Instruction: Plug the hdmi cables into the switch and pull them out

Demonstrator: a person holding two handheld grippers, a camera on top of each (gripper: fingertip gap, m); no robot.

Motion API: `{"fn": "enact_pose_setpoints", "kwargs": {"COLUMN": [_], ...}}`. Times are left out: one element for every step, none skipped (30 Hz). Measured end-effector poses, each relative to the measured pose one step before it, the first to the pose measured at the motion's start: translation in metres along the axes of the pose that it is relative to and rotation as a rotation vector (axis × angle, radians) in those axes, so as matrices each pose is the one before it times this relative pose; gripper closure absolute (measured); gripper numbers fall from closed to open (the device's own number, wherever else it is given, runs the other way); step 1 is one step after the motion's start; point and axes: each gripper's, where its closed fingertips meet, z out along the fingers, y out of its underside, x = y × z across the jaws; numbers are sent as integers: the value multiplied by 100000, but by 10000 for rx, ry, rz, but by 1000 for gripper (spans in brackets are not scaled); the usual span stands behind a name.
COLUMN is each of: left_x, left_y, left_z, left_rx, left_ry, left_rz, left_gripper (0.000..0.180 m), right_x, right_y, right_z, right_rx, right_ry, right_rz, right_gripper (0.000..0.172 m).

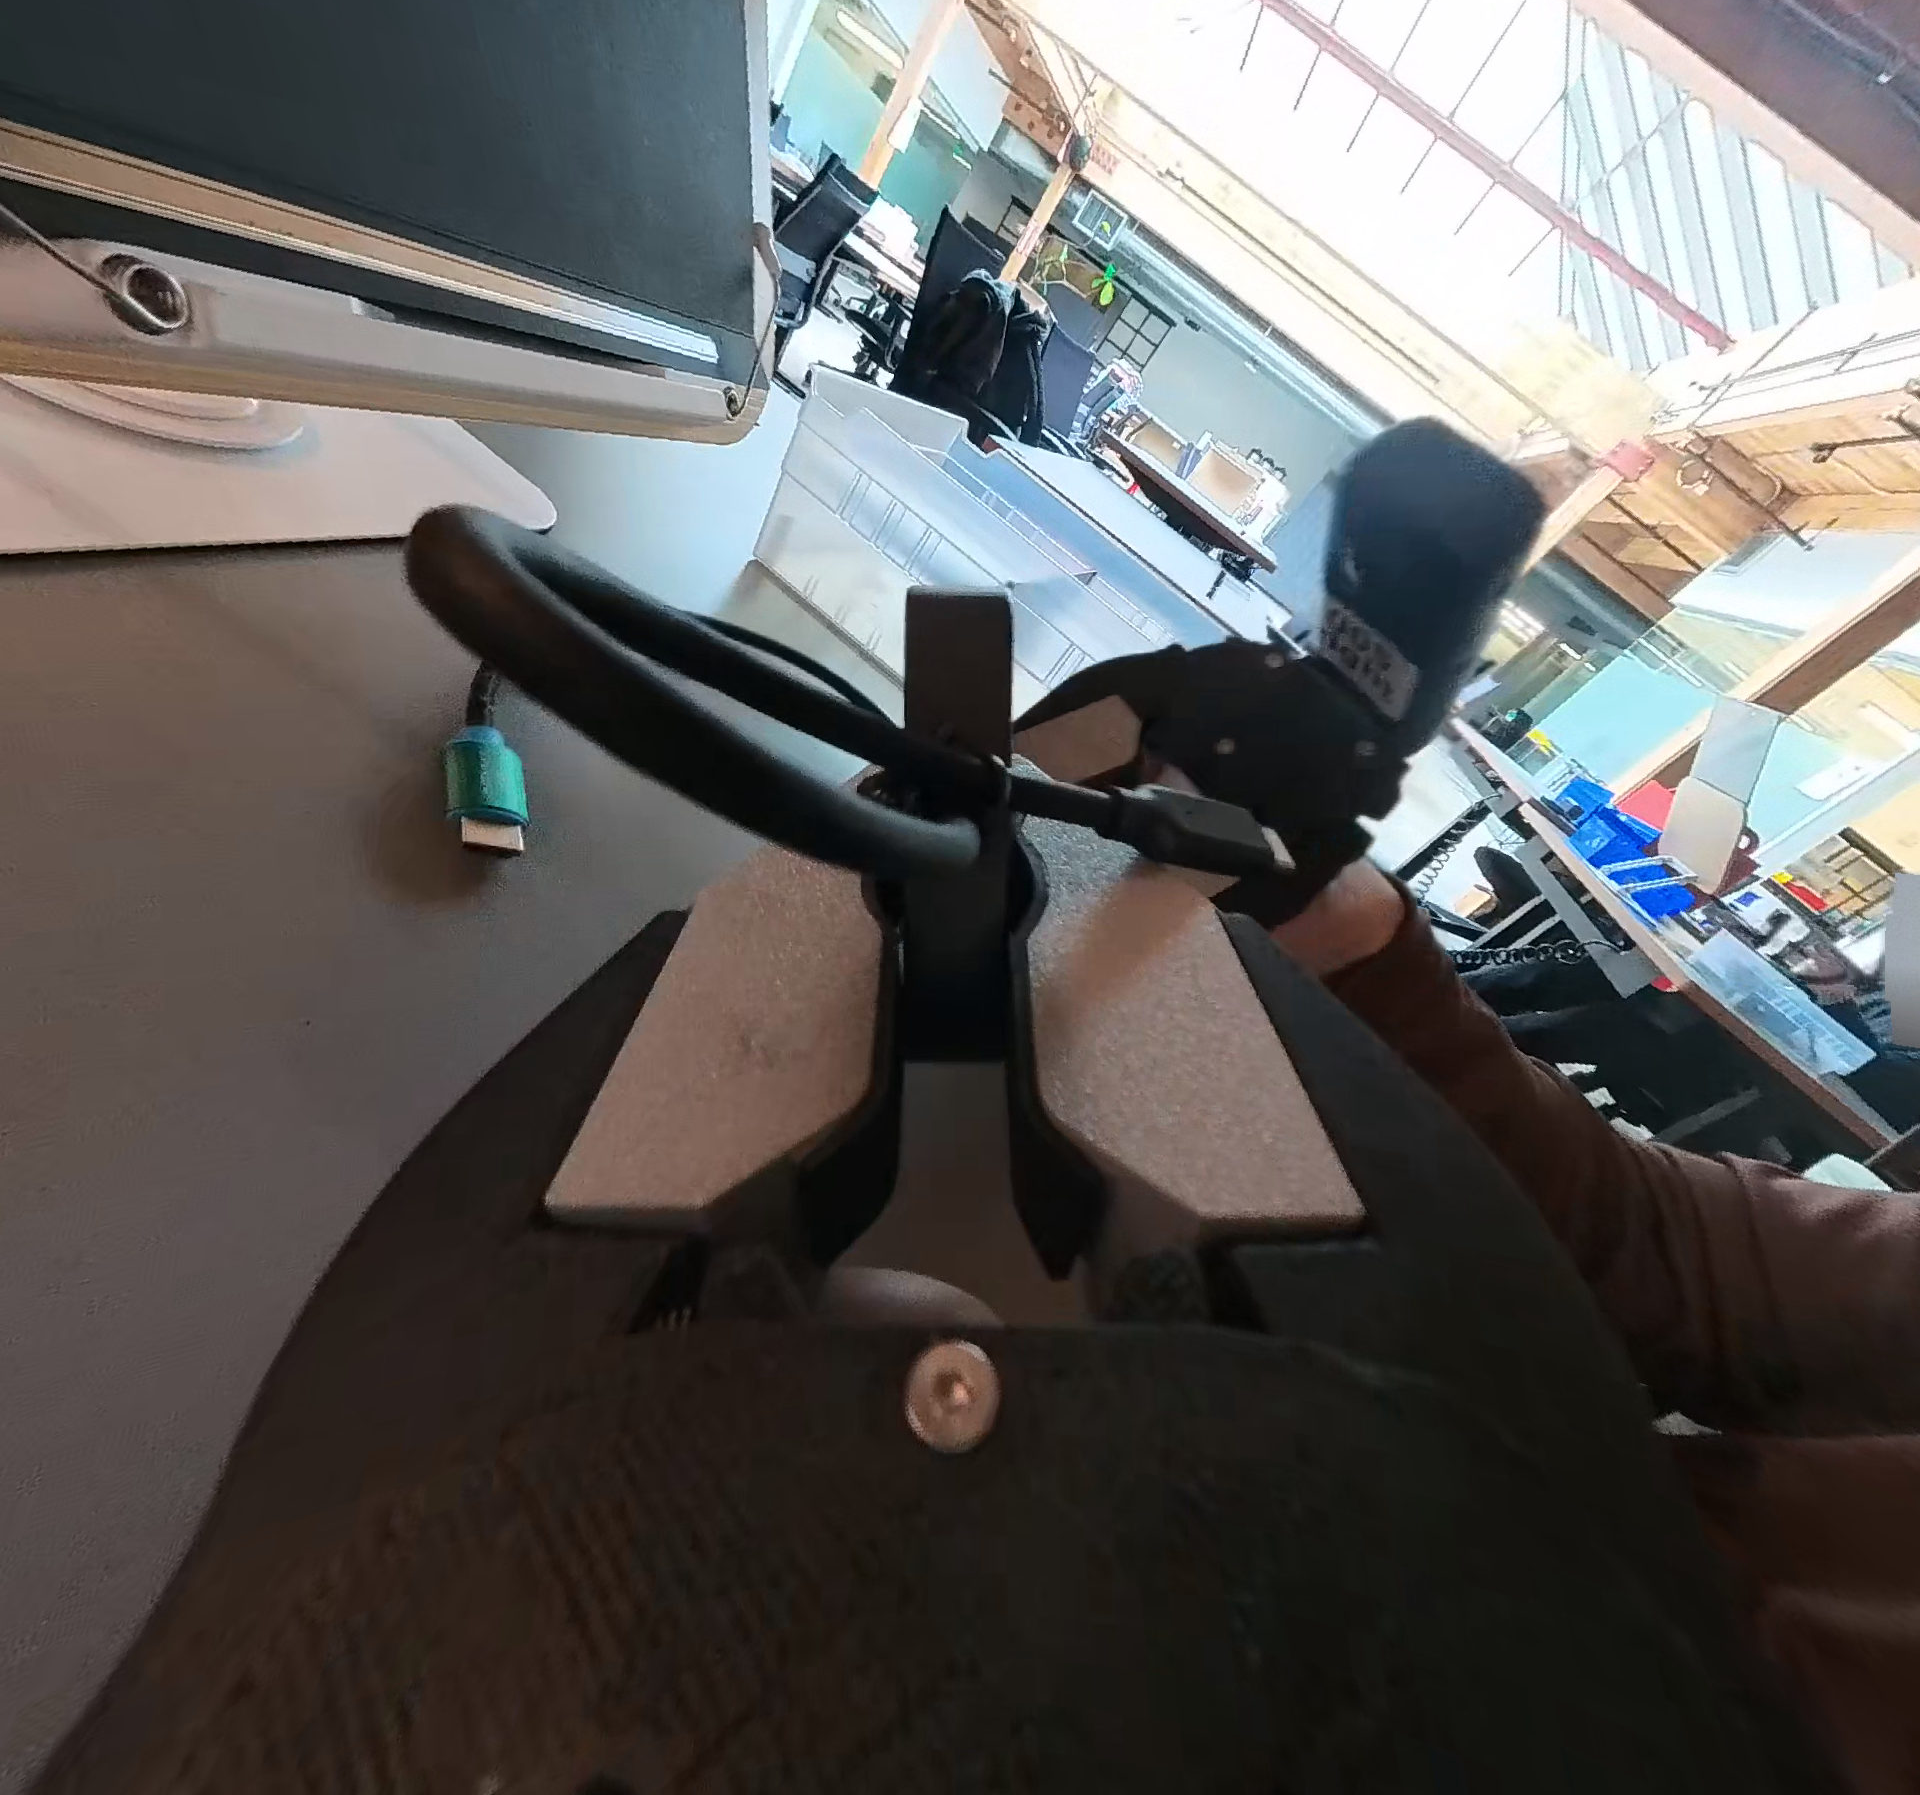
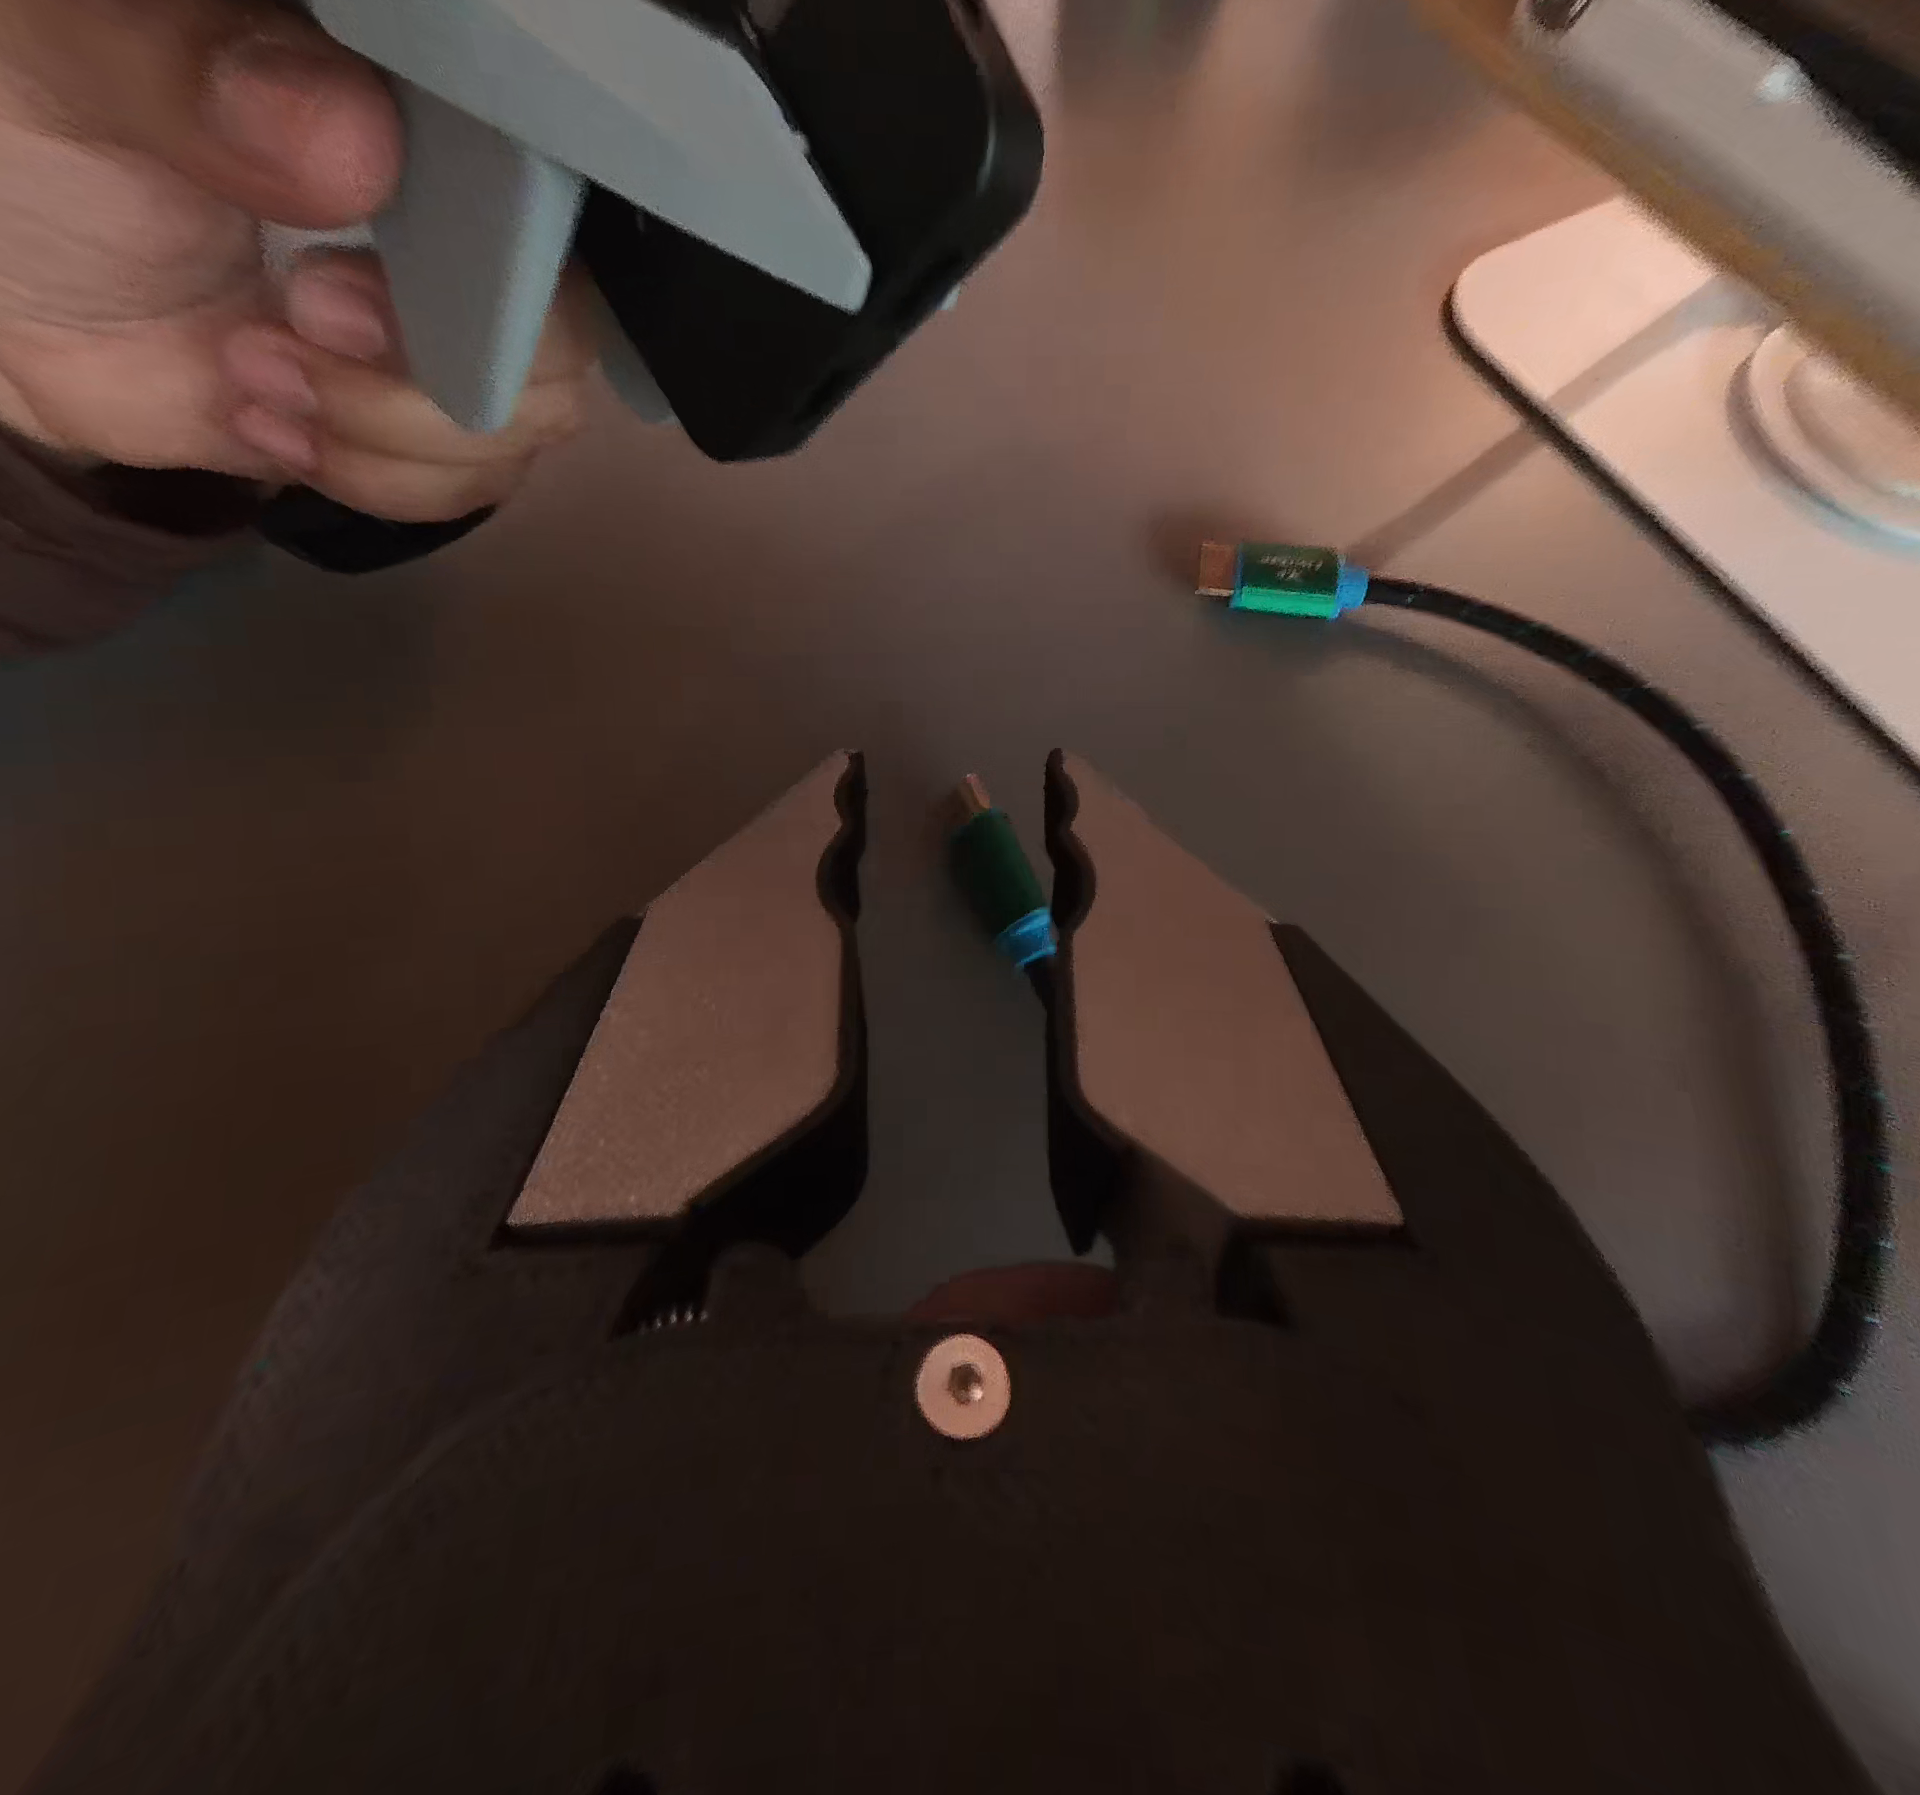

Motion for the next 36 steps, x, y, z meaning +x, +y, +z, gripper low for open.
{"fn": "enact_pose_setpoints", "kwargs": {"left_x": [-112,-115,-119,-83,-74,-73,-62,-65,-54,-28,21,65,86,62,42,25,-36,-118,-86,4,103,155,137,103,105,155,199,189,91,-37,-126,-138,-96,-58,-52,-116], "left_y": [40,26,-19,-24,-52,-74,-92,-136,-181,-233,-284,-302,-304,-277,-182,-44,44,50,55,30,-34,-109,-122,-106,-74,-40,-7,73,111,88,21,-51,-100,-168,-218,-226], "left_z": [-7,-4,-17,-19,-24,-59,-54,-87,-101,-141,-163,-173,-174,-149,-90,-40,-14,3,4,-4,-11,-19,-38,-28,-28,-14,20,57,81,45,-16,-66,-81,-106,-104,-89], "left_rx": [-12,-6,7,12,18,25,32,49,73,101,124,134,143,150,109,28,-20,-23,-25,-27,-3,34,50,43,35,35,27,-9,-41,-41,-21,6,32,78,122,134], "left_ry": [-34,-38,-38,-31,-32,-39,-37,-32,-27,-21,-6,15,24,19,30,45,13,-28,-24,19,58,65,52,48,61,107,162,170,99,-24,-134,-172,-149,-116,-101,-102], "left_rz": [-16,-30,-31,-14,8,15,9,3,-2,-5,-3,0,-8,-25,-45,-53,-41,-31,-36,-34,-8,14,12,-10,-45,-81,-119,-139,-95,21,139,204,204,171,126,78], "left_gripper": [168,168,169,169,169,169,169,169,169,169,169,169,169,169,169,169,169,169,169,169,169,169,169,169,169,168,168,168,169,168,169,169,169,169,169,169], "right_x": [271,379,405,244,15,-210,-279,-86,241,340,245,141,10,-33,94,13,-201,13,351,379,-4,11,123,40,-51,-168,-528,-231,-15,-122,153,74,-103,-125,8,252], "right_y": [-372,-298,-138,83,284,512,687,760,653,323,-109,-427,-601,-606,-492,-53,813,1322,1355,922,-207,-43,226,78,58,-198,-194,-230,-20,289,94,-67,-248,-495,-606,-620], "right_z": [-636,-651,-602,-483,-320,-133,86,254,337,297,186,94,70,150,322,489,524,440,317,165,-116,17,164,89,116,171,261,205,18,-262,-702,-1252,-1705,-2058,-2273,-2406], "right_rx": [242,231,162,63,-31,-165,-295,-402,-470,-421,-268,-143,-88,-121,-200,-476,-1010,-1301,-1204,-763,26,-35,-169,-27,6,181,168,179,84,-122,46,185,315,489,542,497], "right_ry": [193,238,234,135,-21,-140,-178,-31,210,319,283,174,0,-142,-186,-332,-488,-291,48,191,-72,-61,2,-92,-152,-225,-417,-184,14,105,393,305,56,-67,-59,38], "right_rz": [-118,-120,-127,-117,-98,-103,-144,-171,-215,-312,-433,-440,-348,-253,-149,-51,-80,-227,-333,-397,-170,-124,-48,89,158,259,225,385,251,-96,-157,-47,105,202,233,225], "right_gripper": [141,141,141,140,140,137,133,129,122,116,110,108,106,103,94,81,70,64,69,74,87,89,88,91,98,116,151,167,167,166,167,166,166,167,167,167]}}
